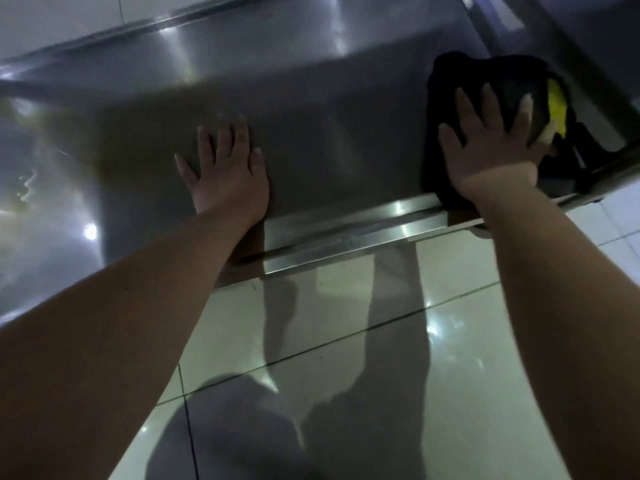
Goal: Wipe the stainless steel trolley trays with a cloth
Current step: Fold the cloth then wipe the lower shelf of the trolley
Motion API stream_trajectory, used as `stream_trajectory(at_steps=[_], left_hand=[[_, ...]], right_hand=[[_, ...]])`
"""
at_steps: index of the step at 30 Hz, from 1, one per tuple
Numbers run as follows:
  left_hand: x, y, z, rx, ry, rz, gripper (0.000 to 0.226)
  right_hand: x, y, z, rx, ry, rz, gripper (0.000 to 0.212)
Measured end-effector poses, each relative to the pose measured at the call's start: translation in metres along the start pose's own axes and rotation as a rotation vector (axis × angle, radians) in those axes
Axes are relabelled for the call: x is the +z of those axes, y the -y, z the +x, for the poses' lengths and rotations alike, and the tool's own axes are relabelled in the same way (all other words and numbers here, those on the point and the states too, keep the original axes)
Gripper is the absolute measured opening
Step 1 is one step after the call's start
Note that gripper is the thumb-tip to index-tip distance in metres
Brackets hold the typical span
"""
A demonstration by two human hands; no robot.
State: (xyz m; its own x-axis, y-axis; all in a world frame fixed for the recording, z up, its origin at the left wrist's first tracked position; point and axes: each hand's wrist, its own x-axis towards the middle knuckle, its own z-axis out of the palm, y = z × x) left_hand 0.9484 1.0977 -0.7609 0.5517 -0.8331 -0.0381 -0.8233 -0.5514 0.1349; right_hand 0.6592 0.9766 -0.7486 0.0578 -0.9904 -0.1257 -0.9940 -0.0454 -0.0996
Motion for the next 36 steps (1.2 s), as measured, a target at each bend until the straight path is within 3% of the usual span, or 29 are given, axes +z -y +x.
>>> stream_trajectory(at_steps=[3,6,8,13,15,17,20,23,27,33,36], left_hand=[[0.002,-0.001,0.001,0.002,0.002,-0.001,0.055],[0.000,0.004,0.005,0.001,0.017,-0.027,0.057],[-0.003,0.009,0.007,-0.005,0.044,-0.132,0.064],[-0.016,0.016,0.002,0.048,0.014,-0.330,0.054],[-0.019,0.001,-0.013,0.187,-0.054,-0.251,0.058],[-0.019,-0.025,-0.031,0.279,-0.021,-0.156,0.060],[-0.013,-0.062,-0.056,0.226,0.106,-0.105,0.060],[-0.006,-0.065,-0.069,0.250,0.130,0.005,0.063],[-0.015,-0.020,-0.044,0.276,0.108,0.081,0.066],[-0.035,0.124,-0.013,0.056,0.142,0.036,0.061],[-0.033,0.112,-0.012,0.103,0.171,0.090,0.058]], right_hand=[[0.008,0.056,-0.035,-0.044,-0.011,0.019,0.060],[0.026,0.131,-0.095,-0.385,0.020,-0.028,0.061],[0.031,0.160,-0.119,-0.519,0.082,-0.065,0.061],[0.027,0.161,-0.111,-0.525,0.159,-0.022,0.060],[0.018,0.159,-0.102,-0.510,0.252,0.130,0.060],[0.007,0.151,-0.091,-0.435,0.261,0.237,0.062],[0.003,0.120,-0.084,-0.313,0.116,0.210,0.059],[0.010,0.087,-0.087,-0.288,0.135,0.217,0.053],[0.017,0.075,-0.085,-0.365,0.155,0.050,0.056],[0.021,0.080,-0.093,-0.394,0.116,-0.128,0.059],[0.022,0.097,-0.090,-0.397,0.158,-0.160,0.055]])
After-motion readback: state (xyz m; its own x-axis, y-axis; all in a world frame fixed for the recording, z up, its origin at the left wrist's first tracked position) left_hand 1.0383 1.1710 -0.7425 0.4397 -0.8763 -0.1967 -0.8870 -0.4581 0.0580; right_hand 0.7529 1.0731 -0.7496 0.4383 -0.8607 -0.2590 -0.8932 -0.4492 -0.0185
